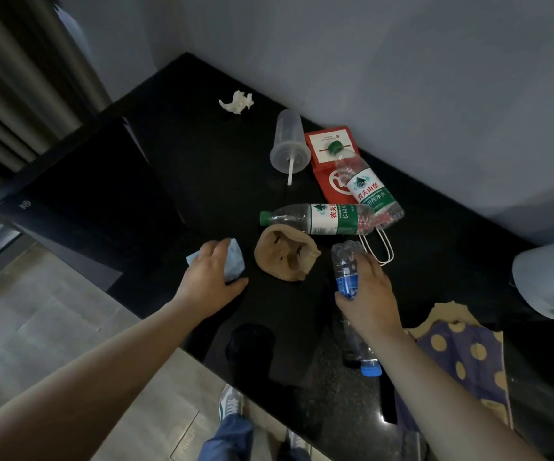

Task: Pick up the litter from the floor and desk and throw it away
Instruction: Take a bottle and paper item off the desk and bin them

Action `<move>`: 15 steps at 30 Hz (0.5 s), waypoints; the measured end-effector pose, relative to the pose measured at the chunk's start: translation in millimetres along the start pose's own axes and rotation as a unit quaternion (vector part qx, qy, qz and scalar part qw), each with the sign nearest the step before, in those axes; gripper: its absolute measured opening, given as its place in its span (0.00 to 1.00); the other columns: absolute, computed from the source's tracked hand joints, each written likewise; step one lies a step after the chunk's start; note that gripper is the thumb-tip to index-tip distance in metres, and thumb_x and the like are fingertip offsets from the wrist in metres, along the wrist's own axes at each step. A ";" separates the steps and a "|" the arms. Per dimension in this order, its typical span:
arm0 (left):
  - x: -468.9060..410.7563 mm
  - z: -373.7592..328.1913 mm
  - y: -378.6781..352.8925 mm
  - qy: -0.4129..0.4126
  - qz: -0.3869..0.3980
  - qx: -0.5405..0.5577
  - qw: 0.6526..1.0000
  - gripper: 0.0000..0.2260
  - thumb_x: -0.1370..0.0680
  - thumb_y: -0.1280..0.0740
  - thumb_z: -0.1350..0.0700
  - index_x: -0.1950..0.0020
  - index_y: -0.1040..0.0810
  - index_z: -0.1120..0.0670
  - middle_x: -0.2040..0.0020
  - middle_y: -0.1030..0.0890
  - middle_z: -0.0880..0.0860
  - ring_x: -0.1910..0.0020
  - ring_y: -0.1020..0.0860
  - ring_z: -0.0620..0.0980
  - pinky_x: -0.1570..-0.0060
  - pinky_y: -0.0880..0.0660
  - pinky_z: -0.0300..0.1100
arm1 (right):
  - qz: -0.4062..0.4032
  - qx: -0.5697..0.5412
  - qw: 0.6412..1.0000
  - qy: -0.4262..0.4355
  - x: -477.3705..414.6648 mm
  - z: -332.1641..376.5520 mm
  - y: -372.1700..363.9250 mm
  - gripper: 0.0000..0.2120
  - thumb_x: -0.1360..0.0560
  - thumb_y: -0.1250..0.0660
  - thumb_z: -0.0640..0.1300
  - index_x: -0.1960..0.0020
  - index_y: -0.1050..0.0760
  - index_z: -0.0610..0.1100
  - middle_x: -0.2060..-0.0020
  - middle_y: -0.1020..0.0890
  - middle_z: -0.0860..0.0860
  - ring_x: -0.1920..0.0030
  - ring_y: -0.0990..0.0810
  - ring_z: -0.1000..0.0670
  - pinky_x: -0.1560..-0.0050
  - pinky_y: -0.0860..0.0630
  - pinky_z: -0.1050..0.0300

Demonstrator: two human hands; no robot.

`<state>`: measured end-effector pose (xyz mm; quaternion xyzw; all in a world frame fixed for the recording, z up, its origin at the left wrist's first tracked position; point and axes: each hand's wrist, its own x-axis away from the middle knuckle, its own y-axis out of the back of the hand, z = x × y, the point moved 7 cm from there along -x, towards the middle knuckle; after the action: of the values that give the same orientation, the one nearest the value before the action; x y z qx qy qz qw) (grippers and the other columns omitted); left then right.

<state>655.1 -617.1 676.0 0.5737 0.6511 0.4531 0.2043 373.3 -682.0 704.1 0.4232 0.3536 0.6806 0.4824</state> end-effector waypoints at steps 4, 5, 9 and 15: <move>-16.4 -12.4 0.5 0.067 -0.030 -0.069 0.995 0.44 0.33 0.32 0.32 0.24 0.44 0.51 0.25 0.40 0.55 0.27 0.41 0.60 0.32 0.38 0.58 | 0.015 0.002 1.000 -0.010 6.1 -6.1 -6.6 0.47 0.30 0.26 0.47 0.22 0.53 0.49 0.24 0.44 0.47 0.26 0.40 0.43 0.29 0.35 0.46; -20.1 -13.3 -5.7 0.082 -0.001 -0.076 0.994 0.46 0.33 0.33 0.30 0.24 0.46 0.51 0.24 0.43 0.55 0.26 0.44 0.61 0.31 0.39 0.60 | 0.023 0.000 1.000 -0.013 7.5 -7.0 -9.5 0.49 0.30 0.26 0.47 0.22 0.55 0.51 0.24 0.46 0.47 0.26 0.40 0.43 0.29 0.35 0.45; -25.5 -23.0 -26.4 0.093 0.055 -0.072 0.991 0.46 0.32 0.37 0.29 0.23 0.48 0.51 0.23 0.45 0.57 0.25 0.46 0.61 0.30 0.41 0.60 | 0.039 -0.009 0.999 -0.035 11.5 -12.7 -19.1 0.49 0.29 0.27 0.50 0.22 0.58 0.50 0.23 0.48 0.47 0.27 0.38 0.42 0.30 0.33 0.45; -33.7 -37.0 -26.1 0.135 0.019 -0.033 0.990 0.36 0.28 0.35 0.35 0.27 0.39 0.53 0.28 0.38 0.56 0.30 0.39 0.61 0.34 0.36 0.57 | 0.049 -0.050 0.995 -0.065 19.1 -21.9 -26.8 0.50 0.29 0.27 0.51 0.22 0.61 0.50 0.28 0.38 0.46 0.34 0.28 0.44 0.39 0.26 0.48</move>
<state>620.0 -659.8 664.7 0.5121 0.6468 0.5512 0.1245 359.5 -657.7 676.2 0.4586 0.2653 0.6916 0.4909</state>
